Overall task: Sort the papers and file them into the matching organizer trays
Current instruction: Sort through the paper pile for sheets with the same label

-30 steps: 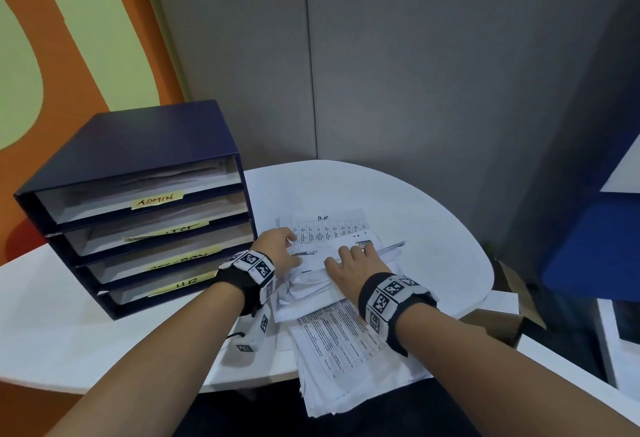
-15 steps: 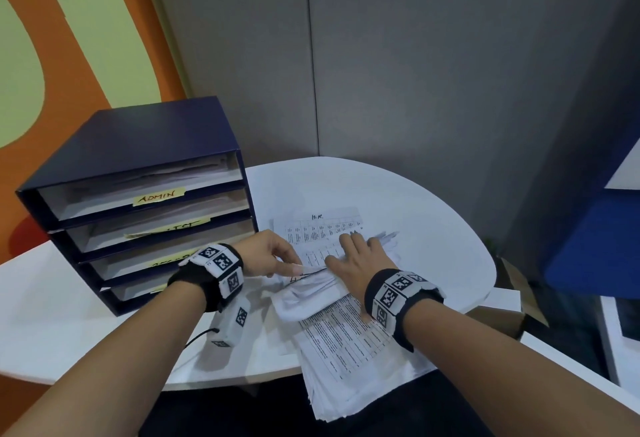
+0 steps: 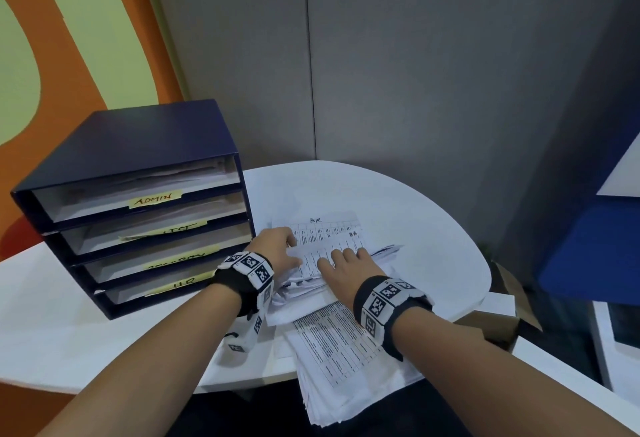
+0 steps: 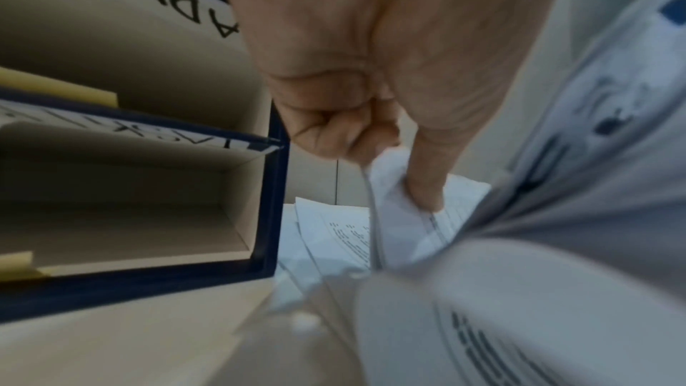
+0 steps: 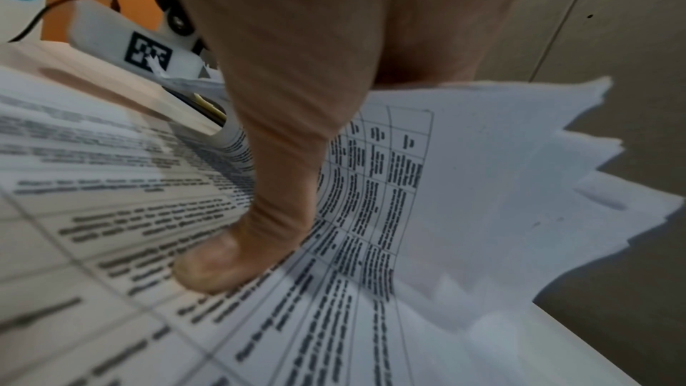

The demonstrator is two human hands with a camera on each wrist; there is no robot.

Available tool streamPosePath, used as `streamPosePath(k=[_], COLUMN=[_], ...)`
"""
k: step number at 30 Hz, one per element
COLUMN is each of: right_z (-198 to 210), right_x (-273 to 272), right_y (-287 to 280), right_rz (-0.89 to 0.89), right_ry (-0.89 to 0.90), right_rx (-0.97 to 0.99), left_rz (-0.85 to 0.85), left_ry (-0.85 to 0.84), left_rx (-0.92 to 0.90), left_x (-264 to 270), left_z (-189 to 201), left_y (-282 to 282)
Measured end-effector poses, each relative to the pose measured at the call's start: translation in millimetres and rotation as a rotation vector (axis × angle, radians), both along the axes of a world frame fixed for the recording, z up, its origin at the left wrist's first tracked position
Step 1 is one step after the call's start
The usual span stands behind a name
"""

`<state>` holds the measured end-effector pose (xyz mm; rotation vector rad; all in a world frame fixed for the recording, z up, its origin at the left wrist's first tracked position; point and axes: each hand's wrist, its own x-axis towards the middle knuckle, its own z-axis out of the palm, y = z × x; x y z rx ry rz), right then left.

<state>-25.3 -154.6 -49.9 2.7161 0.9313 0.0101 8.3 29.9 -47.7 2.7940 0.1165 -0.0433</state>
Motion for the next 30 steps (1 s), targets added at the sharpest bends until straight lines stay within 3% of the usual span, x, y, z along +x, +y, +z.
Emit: streamPosePath(k=[6, 10, 12, 16, 21, 24, 26, 30], right_z=[-4.1, -5.9, -8.1, -6.3, -2.2, 7.0, 8.3, 9.4], right_x=[2.0, 3.4, 3.6, 4.3, -3.1, -9.5, -7.1, -4.1], right_y=[-0.7, -4.0, -6.3, -9.3, -8.9, -8.7, -13.0, -11.8], right_rz=[0.009, 0.044, 0.038, -0.009, -0.039, -0.022, 0.0, -0.018], right_ry=[-0.038, -0.092, -0.107, -0.1, -0.186, -0.07, -0.021, 0.049], right_rx=[0.016, 0.064, 0.086, 0.065, 0.092, 0.044, 0.025, 0.01], left_rz=[0.001, -0.133, -0.188, -0.247, -0.243, -0.08, 0.012, 0.034], left_ry=[-0.082, -0.274, -0.336, -0.017, 0.261, 0.178, 0.064, 0.182], left_rx=[0.099, 0.261, 0.205, -0.168, -0.275, -0.369, -0.282, -0.179], left_x=[-10.7, -21.9, -25.7, -23.2, -25.8, -19.5, -10.6, -4.6], left_z=[13.1, 10.2, 7.3, 7.7, 23.9, 19.6, 12.1, 4.9], left_y=[-2.6, -5.7, -4.6, 8.6, 10.8, 8.1, 10.8, 6.3])
